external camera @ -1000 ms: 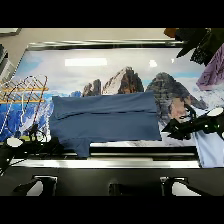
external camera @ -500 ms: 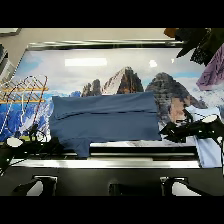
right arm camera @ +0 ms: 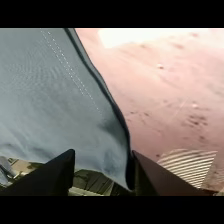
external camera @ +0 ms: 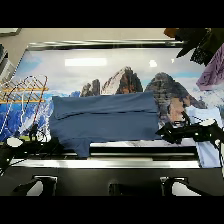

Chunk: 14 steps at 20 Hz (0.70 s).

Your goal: Fold the clothes and pants, and hang the long-sleeved shirts on hangers.

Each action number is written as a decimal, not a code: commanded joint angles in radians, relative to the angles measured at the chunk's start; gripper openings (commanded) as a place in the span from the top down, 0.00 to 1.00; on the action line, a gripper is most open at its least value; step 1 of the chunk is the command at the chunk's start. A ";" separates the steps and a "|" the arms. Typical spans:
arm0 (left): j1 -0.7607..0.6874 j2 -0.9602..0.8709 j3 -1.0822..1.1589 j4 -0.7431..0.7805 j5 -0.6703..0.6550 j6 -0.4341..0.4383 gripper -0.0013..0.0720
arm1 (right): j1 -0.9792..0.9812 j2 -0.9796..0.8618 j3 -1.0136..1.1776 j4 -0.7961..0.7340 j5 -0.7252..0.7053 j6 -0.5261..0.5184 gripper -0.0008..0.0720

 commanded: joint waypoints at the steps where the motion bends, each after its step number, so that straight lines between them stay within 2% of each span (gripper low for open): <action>1: 0.000 0.000 0.000 0.000 0.003 0.000 0.96 | 0.000 0.000 -0.003 0.014 0.003 -0.007 0.49; 9: 0.000 0.000 0.000 0.000 0.004 0.000 0.96 | 0.000 0.000 -0.003 0.014 0.031 -0.029 0.57; 10: 0.000 0.000 0.000 0.000 0.004 0.000 0.96 | 0.000 0.000 -0.003 0.013 0.034 -0.035 0.62; 11: 0.000 0.000 0.000 0.000 0.004 0.000 0.96 | 0.000 0.000 -0.003 0.013 0.037 -0.043 0.79; 13: 0.000 0.000 0.000 0.000 0.004 0.000 0.96 | 0.000 0.000 -0.003 0.013 0.048 -0.054 0.88; 14: 0.000 0.000 0.000 0.000 0.004 0.000 0.96 | 0.000 0.000 -0.003 0.013 0.053 -0.057 0.95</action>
